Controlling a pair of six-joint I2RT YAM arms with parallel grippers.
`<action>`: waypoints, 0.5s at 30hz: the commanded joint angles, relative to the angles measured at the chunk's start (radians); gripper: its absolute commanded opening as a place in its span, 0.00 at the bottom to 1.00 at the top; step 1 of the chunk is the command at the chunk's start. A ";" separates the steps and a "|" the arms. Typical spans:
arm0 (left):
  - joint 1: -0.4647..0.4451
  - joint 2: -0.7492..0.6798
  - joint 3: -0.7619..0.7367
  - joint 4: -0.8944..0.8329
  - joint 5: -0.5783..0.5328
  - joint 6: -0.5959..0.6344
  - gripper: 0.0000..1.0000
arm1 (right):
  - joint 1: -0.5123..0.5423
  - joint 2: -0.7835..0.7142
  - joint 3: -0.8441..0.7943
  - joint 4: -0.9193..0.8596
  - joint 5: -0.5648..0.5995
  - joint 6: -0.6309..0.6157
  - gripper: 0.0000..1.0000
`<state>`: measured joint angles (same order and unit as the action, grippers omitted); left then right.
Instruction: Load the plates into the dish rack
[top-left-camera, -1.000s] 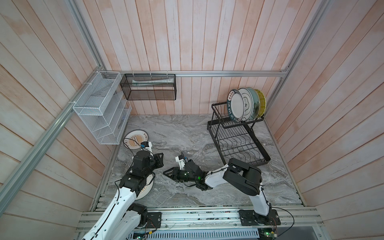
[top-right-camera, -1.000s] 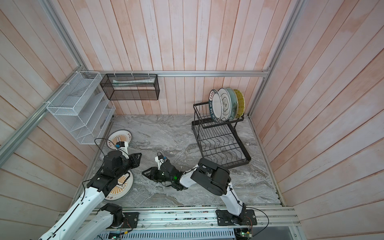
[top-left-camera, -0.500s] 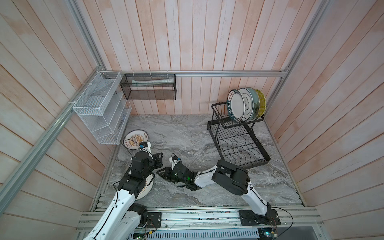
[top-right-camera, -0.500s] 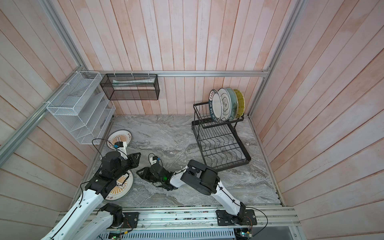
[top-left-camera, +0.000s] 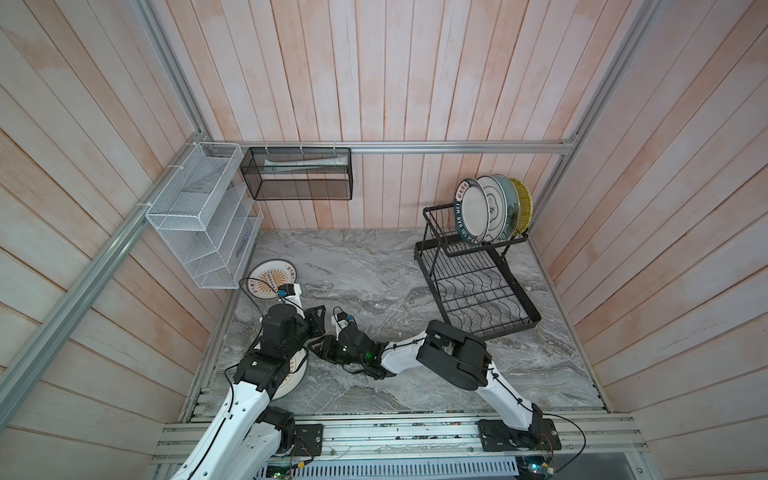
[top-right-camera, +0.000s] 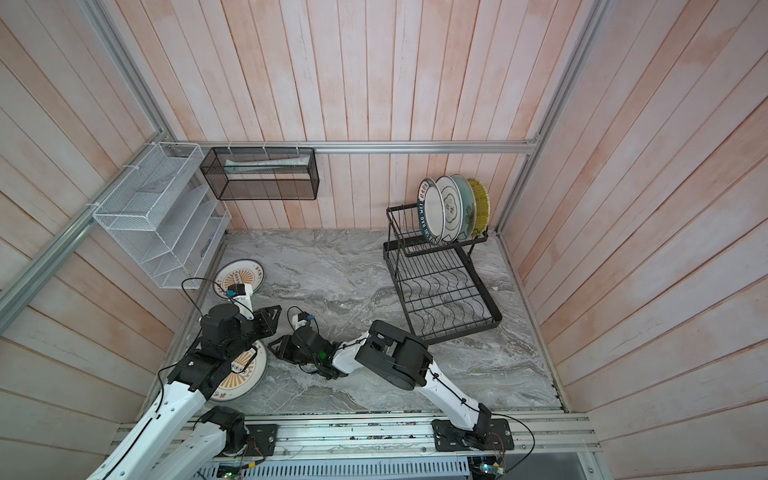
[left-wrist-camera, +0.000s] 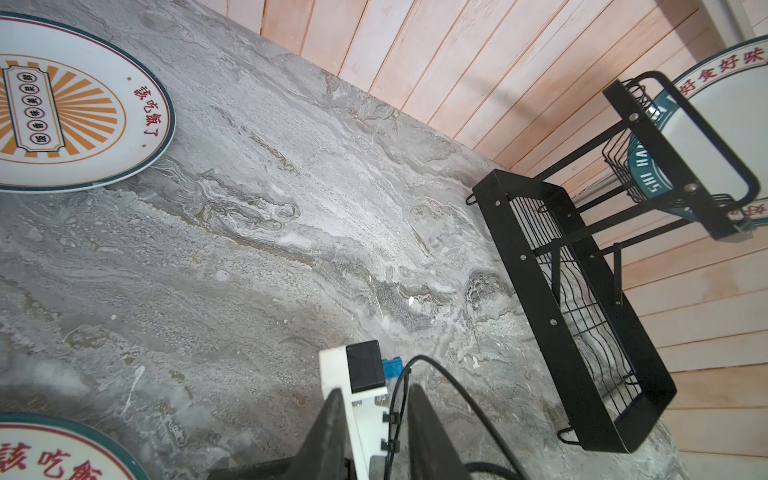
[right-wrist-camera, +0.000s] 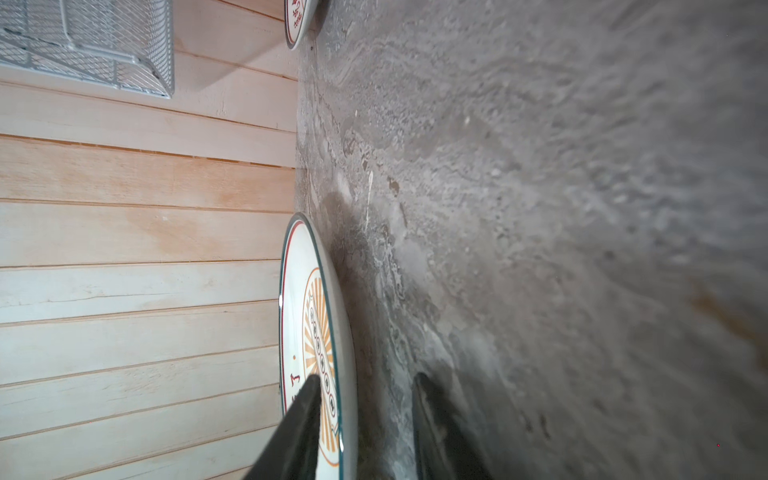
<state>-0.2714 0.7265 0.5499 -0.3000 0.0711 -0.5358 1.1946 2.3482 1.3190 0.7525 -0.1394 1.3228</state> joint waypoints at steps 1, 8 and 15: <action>-0.005 -0.017 0.000 -0.005 0.009 -0.008 0.28 | 0.008 0.040 0.044 -0.032 -0.040 -0.035 0.38; -0.005 -0.017 0.005 -0.010 0.013 -0.007 0.28 | 0.011 0.077 0.102 -0.067 -0.069 -0.049 0.36; -0.005 -0.022 0.013 -0.026 0.006 0.000 0.28 | 0.012 0.092 0.129 -0.080 -0.083 -0.059 0.31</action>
<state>-0.2714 0.7185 0.5499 -0.3054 0.0734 -0.5426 1.1999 2.4062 1.4292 0.7052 -0.2073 1.2842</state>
